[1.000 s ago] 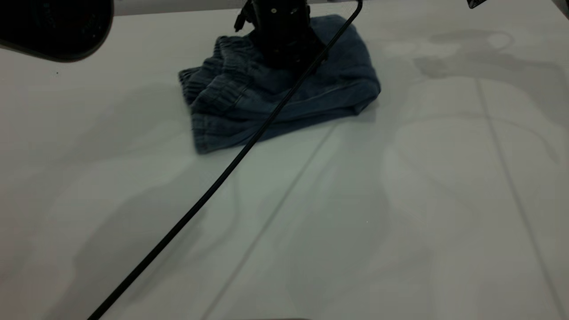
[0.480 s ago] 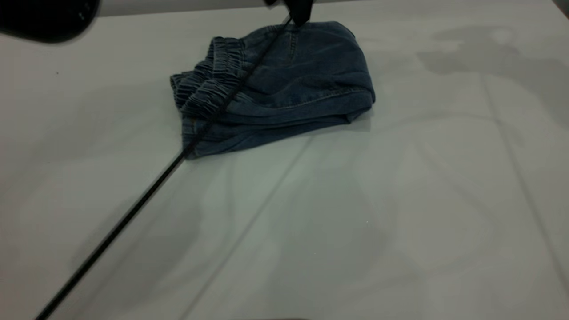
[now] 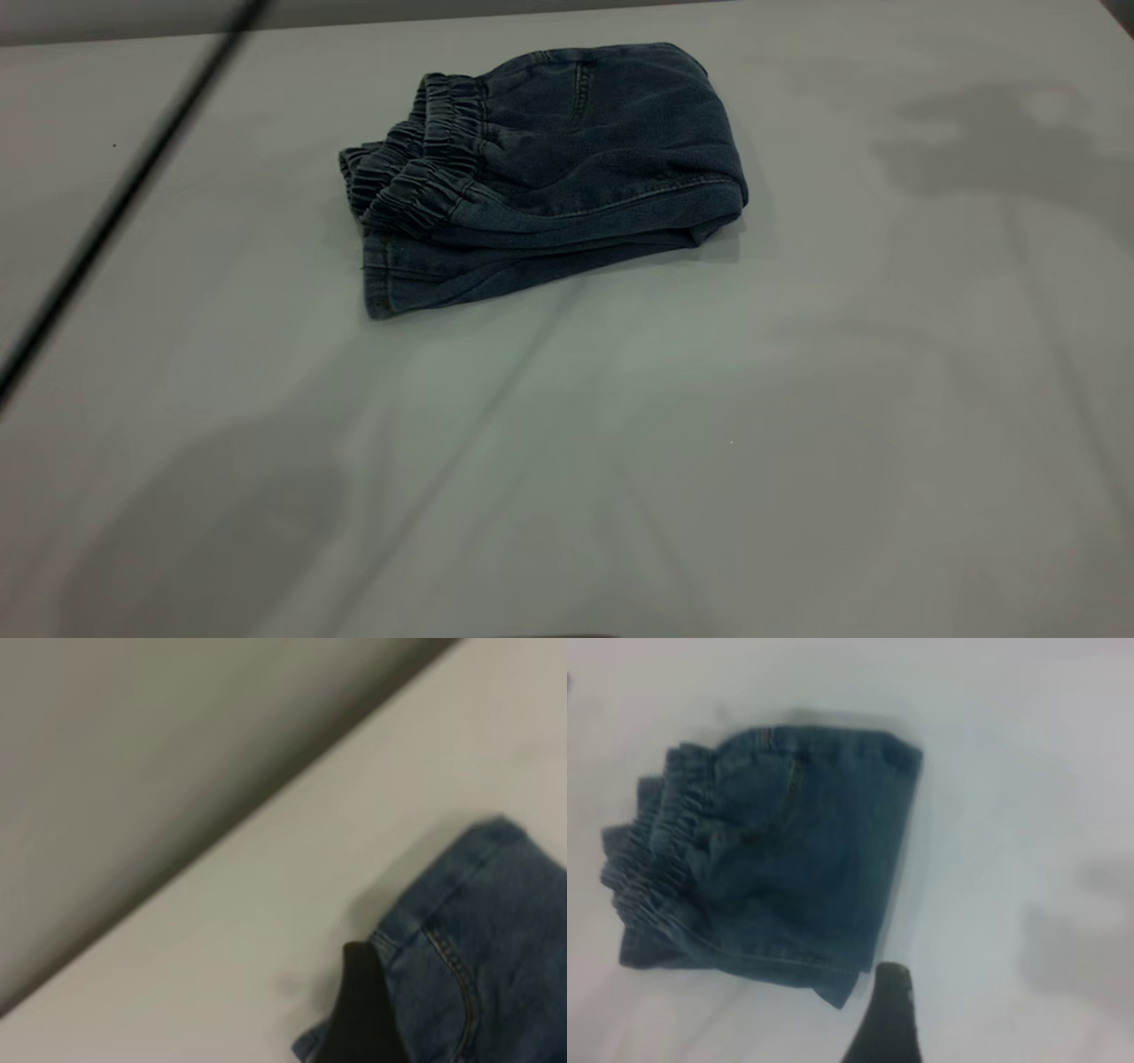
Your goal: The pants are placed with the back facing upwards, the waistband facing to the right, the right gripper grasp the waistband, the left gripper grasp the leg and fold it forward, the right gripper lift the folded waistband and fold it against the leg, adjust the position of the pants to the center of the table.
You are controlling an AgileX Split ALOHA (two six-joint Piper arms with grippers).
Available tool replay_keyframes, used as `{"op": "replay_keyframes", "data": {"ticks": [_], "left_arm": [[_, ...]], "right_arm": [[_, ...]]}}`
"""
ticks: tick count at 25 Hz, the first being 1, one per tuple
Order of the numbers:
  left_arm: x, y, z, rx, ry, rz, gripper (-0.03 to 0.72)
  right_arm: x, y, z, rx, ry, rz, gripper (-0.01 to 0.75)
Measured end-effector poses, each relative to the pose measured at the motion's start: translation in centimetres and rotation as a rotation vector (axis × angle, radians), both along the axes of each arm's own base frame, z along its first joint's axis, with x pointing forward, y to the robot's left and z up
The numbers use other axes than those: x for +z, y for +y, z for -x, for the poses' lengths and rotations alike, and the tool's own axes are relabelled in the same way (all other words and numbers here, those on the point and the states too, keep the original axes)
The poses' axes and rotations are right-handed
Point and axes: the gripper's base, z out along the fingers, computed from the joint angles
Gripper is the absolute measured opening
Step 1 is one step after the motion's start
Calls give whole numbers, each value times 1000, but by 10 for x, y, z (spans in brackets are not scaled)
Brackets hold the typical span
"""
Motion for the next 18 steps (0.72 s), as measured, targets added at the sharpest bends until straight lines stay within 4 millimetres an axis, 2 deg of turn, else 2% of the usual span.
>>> {"op": "replay_keyframes", "data": {"ticks": [2,7,11,14,18], "left_arm": [[27,8,13,4,-30,19,516],[65,27,46,13,-23,25,516],[79,45,76,32,23,21,516],[92,64,109,66,58,43,516],[88,91,155,103,127,40,516]], "right_arm": [[20,0,13,-13,-39,-3,570],[63,2,59,-27,-125,-18,570],[75,4,105,-25,-140,-19,570],[78,4,150,-24,-148,-18,570],[81,5,211,-23,-192,-11,570]]}}
